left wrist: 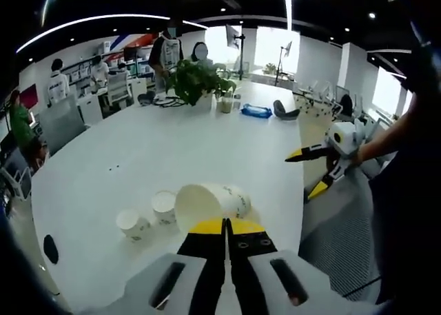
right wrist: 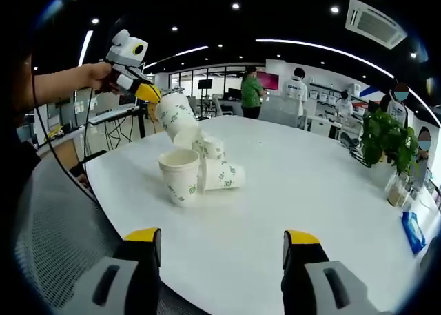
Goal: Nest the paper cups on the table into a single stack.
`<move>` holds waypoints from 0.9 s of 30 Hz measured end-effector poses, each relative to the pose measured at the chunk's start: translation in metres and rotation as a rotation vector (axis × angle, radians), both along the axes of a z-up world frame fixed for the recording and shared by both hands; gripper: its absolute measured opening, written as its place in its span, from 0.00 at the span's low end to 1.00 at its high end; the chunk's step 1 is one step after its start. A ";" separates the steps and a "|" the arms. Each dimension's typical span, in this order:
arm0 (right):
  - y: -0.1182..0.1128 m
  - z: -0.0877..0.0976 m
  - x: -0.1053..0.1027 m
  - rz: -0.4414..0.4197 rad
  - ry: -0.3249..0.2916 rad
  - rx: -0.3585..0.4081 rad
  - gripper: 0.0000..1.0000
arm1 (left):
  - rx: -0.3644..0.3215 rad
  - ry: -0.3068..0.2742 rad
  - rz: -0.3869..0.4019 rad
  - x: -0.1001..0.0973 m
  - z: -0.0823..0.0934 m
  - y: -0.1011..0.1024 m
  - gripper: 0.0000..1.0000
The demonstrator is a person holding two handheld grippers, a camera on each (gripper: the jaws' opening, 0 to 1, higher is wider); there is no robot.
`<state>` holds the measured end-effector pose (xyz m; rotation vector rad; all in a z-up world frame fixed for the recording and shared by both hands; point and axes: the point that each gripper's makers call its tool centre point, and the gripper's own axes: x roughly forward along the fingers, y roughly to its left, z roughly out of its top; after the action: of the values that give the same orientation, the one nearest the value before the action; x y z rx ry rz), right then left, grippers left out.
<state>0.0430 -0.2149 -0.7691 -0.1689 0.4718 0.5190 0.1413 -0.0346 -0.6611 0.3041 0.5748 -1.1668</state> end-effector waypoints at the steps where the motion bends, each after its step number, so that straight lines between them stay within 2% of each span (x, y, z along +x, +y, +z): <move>1: 0.000 0.000 0.000 0.000 0.000 0.000 0.71 | 0.005 -0.005 -0.006 -0.001 -0.001 -0.001 0.00; 5: 0.000 -0.001 0.000 -0.001 0.002 0.000 0.71 | 0.040 -0.026 -0.028 -0.008 -0.004 -0.006 0.00; 9: -0.001 -0.001 0.000 -0.001 0.006 -0.001 0.70 | 0.105 -0.074 -0.058 -0.010 -0.013 -0.006 0.00; 13: -0.001 -0.001 0.000 -0.002 0.007 -0.001 0.70 | 0.114 -0.081 -0.087 -0.018 -0.015 -0.013 0.00; 15: -0.001 -0.002 0.000 -0.001 0.009 -0.004 0.70 | 0.125 -0.088 -0.098 -0.018 -0.016 -0.014 0.00; 18: -0.001 -0.002 0.000 -0.001 0.010 -0.004 0.70 | 0.175 -0.123 -0.127 -0.018 -0.022 -0.012 0.00; 25: 0.001 -0.001 -0.001 0.000 0.014 -0.004 0.69 | 0.208 -0.153 -0.162 -0.018 -0.024 -0.015 0.00; 27: 0.001 -0.002 -0.002 0.002 0.019 -0.005 0.68 | 0.238 -0.172 -0.183 -0.019 -0.028 -0.016 0.00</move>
<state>0.0414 -0.2140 -0.7713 -0.1690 0.4915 0.5218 0.1227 -0.0504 -0.6887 0.6661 0.5424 -1.2350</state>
